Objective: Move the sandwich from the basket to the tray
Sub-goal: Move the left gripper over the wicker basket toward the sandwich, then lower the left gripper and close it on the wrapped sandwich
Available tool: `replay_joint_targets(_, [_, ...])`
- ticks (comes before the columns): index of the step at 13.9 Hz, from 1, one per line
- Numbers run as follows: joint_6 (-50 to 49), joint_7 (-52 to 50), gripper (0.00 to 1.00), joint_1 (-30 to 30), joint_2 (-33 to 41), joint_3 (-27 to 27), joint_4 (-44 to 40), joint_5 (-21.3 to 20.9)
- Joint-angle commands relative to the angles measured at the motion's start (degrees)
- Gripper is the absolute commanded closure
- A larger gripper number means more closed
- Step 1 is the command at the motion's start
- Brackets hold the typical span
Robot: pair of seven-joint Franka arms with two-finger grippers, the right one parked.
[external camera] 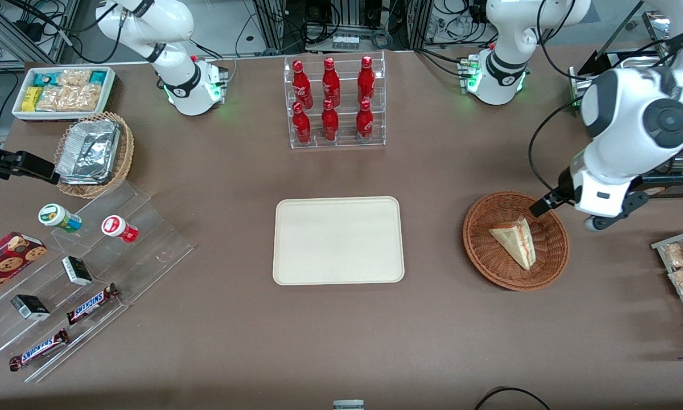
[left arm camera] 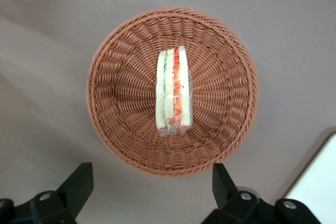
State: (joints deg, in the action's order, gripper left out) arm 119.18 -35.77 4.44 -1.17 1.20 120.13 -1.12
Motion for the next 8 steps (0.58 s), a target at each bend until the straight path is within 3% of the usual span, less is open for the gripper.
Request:
replay_joint_targets(1, [7.71,-1.15,0.0,0.48,0.73,-0.41,6.24,-0.55])
replay_joint_targets(8, [14.75,-1.24,0.0,0.48,-5.33,-0.4,6.7,-0.55])
